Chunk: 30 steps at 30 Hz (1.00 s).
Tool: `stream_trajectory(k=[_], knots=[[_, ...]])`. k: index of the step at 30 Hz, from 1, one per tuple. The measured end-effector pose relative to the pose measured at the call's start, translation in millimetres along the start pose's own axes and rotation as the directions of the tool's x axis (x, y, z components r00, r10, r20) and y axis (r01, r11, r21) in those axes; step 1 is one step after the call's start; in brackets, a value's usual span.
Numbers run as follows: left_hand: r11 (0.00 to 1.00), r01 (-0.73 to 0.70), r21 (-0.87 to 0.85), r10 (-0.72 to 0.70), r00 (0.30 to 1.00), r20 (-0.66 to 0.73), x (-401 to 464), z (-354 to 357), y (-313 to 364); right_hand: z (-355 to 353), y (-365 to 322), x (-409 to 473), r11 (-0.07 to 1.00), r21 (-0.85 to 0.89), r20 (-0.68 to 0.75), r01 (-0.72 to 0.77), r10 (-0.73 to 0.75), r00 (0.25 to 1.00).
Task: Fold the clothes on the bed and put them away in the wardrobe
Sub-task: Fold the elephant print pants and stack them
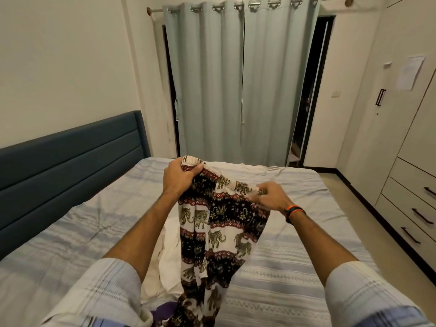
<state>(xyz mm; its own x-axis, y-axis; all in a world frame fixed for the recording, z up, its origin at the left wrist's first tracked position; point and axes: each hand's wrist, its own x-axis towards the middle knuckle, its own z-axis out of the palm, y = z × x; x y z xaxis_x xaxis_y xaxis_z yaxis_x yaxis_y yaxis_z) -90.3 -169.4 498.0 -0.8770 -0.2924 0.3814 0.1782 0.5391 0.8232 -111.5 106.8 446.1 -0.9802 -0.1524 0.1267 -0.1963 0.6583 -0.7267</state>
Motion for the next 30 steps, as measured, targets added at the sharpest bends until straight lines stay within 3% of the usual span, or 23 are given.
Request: stream_trajectory(k=[2,5,10,15,20,30], knots=[[1.000,0.020,0.011,-0.020,1.000,0.010,0,-4,-7,-11,-5,6,0.997,0.070,-0.111,0.011,-0.003,0.994],[0.999,0.047,-0.016,-0.046,0.999,0.029,-3,-6,-10,-23,-18,10,0.949,0.307,-0.232,0.066,0.008,0.973],[0.995,0.054,-0.084,-0.047,0.996,0.081,-4,-2,-6,-36,-34,12,0.842,0.517,-0.335,0.154,0.034,0.942],[0.993,0.077,-0.092,-0.065,0.990,0.126,-3,7,5,-50,-24,19,0.880,0.463,-0.390,0.108,0.093,0.916],[0.990,0.052,-0.127,-0.052,0.999,0.009,-2,19,32,-78,-34,16,0.938,0.306,-0.473,0.162,0.002,0.881],[0.955,-0.199,-0.218,0.172,0.976,-0.136,25,15,104,-142,-70,34,0.905,0.277,-0.653,0.324,-0.070,0.754]])
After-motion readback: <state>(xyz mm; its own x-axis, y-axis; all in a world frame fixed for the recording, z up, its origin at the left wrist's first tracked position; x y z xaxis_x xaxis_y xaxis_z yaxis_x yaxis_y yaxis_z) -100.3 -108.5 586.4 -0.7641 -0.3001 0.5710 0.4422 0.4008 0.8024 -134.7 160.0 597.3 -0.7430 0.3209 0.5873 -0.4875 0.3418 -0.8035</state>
